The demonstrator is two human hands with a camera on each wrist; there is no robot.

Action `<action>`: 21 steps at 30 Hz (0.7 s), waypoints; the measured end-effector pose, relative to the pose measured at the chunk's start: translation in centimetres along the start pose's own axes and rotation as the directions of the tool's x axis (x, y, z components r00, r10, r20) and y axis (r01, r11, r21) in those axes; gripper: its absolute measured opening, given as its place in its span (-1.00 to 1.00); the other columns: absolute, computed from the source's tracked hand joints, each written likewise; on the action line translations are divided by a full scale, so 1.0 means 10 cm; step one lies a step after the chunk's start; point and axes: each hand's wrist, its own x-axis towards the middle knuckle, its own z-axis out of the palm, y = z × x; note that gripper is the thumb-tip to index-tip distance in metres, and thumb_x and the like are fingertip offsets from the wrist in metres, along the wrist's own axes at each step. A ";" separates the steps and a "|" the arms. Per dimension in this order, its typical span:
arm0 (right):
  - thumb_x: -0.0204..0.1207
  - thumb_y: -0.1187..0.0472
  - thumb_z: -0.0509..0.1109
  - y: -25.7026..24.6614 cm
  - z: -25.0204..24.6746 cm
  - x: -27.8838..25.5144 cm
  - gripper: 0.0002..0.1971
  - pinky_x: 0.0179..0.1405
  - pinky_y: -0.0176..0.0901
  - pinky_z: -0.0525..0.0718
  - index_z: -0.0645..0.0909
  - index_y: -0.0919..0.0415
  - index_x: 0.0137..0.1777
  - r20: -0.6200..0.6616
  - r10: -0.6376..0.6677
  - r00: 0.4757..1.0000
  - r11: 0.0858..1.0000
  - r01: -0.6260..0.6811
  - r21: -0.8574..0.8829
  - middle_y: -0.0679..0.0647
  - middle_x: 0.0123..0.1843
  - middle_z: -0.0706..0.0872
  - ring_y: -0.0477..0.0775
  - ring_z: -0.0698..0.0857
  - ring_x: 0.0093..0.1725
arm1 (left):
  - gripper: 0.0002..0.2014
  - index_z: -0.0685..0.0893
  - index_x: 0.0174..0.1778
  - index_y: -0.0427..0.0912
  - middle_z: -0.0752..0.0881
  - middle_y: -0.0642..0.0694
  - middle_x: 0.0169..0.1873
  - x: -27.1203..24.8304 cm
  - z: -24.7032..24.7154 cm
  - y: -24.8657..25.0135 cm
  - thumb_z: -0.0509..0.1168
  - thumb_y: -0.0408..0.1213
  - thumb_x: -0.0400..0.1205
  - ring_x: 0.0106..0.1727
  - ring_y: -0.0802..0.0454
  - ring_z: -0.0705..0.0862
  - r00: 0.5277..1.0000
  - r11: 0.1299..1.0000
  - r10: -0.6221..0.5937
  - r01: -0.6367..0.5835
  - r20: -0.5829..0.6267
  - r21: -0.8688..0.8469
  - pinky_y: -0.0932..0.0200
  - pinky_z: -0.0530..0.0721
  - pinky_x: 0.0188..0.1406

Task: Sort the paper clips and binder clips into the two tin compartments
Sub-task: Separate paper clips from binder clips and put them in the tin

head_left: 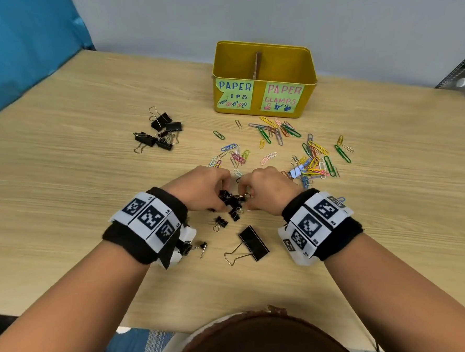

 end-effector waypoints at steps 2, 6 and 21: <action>0.45 0.17 0.43 0.00 0.03 0.01 -0.74 0.05 -0.09 0.52 0.63 0.07 0.15 -0.021 -0.007 1.000 1.000 0.007 0.022 0.08 0.04 0.65 0.16 0.57 0.23 | -0.71 0.64 0.00 -0.14 0.65 0.00 -0.22 -0.03 -0.02 -0.06 0.50 -0.28 0.40 -0.19 0.04 0.59 1.000 0.999 0.002 -0.002 0.004 -0.035 0.21 0.51 -0.28; 0.43 0.33 0.40 -0.01 -0.02 0.00 -0.74 0.00 -0.18 0.54 0.66 0.14 0.11 -0.056 -0.053 0.997 0.980 0.063 0.190 -0.03 -0.14 0.59 0.09 0.62 0.05 | -0.78 0.67 -0.12 -0.11 0.67 -0.01 -0.21 -0.12 -0.07 -0.14 0.52 -0.31 0.38 -0.26 0.11 0.60 0.999 0.992 0.021 -0.024 -0.028 -0.126 0.27 0.50 -0.24; 0.49 0.24 0.39 -0.03 -0.01 0.20 -0.84 -0.07 -0.17 0.53 0.65 0.21 0.05 0.005 0.008 1.000 0.994 -0.009 0.112 0.14 0.04 0.68 0.14 0.65 0.07 | -0.80 0.56 -0.18 -0.10 0.61 0.02 -0.34 -0.09 -0.12 -0.21 0.45 -0.15 0.48 -0.40 0.14 0.53 0.989 0.987 -0.147 0.149 0.031 -0.066 0.23 0.46 -0.43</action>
